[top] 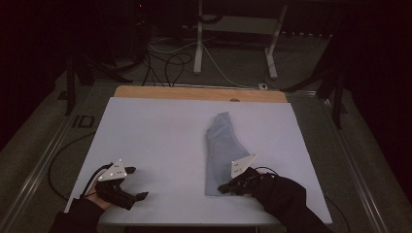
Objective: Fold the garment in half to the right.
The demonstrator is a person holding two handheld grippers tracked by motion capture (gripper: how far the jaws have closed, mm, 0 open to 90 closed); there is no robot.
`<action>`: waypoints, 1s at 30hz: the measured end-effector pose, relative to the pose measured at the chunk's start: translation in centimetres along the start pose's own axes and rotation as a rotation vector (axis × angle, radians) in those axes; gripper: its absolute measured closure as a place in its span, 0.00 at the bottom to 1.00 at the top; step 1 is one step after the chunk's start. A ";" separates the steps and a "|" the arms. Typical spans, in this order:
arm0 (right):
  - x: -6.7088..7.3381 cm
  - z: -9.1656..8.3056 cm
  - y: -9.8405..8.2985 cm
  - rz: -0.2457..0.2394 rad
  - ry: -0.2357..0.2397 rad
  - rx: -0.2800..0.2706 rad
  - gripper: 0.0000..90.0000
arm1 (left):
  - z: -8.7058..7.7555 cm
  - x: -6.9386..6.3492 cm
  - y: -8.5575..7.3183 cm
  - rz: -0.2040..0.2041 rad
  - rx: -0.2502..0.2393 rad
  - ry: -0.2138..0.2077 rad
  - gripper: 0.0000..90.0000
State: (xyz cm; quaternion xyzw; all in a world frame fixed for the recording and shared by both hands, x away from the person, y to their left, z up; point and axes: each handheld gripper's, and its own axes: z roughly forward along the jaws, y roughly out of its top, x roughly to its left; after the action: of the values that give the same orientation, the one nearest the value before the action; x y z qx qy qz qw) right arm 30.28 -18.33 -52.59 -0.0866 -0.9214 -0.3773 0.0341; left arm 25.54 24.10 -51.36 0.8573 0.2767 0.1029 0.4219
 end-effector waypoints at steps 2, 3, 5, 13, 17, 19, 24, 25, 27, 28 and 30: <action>-0.1 0.0 0.1 0.011 -0.003 -0.008 1.00 | 0.0 0.1 0.0 -0.006 -0.004 0.005 0.00; -0.2 -0.2 0.2 0.017 -0.011 -0.019 1.00 | -0.1 0.1 0.0 -0.004 -0.005 0.007 0.00; -0.4 -0.4 0.3 0.035 -0.010 -0.037 1.00 | -0.1 0.0 0.0 -0.001 -0.005 0.010 0.00; -1.2 -2.4 1.7 0.051 -0.097 -0.103 0.93 | -0.1 0.0 0.0 -0.002 -0.008 0.015 0.00; -1.7 -2.8 2.3 0.077 -0.128 -0.132 0.68 | -0.2 0.0 0.0 0.000 -0.007 0.015 0.00; -2.1 -3.1 2.6 0.091 -0.138 -0.151 0.56 | -0.2 0.0 0.0 -0.003 -0.007 0.015 0.00; -2.7 -3.7 3.0 0.114 -0.157 -0.185 0.29 | -0.1 0.0 0.0 -0.001 -0.004 0.013 0.00; -3.1 -4.0 3.1 0.129 -0.146 -0.194 0.14 | -0.2 0.0 0.0 0.000 -0.005 0.012 0.00; -3.2 -4.3 3.2 0.125 -0.179 -0.206 0.13 | -0.2 0.0 0.0 0.001 -0.005 0.011 0.00; -3.2 -4.3 3.3 0.134 -0.190 -0.203 0.14 | -0.2 0.0 0.0 0.000 -0.005 0.011 0.00; -3.4 -4.5 3.2 0.138 -0.193 -0.204 0.12 | -0.1 0.0 0.0 -0.001 -0.004 0.010 0.00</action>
State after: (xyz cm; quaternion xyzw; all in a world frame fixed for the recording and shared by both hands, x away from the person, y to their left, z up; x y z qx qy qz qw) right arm 34.17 -19.70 -47.55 -0.1884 -0.8692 -0.4555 -0.0378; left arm 25.46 24.18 -51.26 0.8557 0.2788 0.1076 0.4224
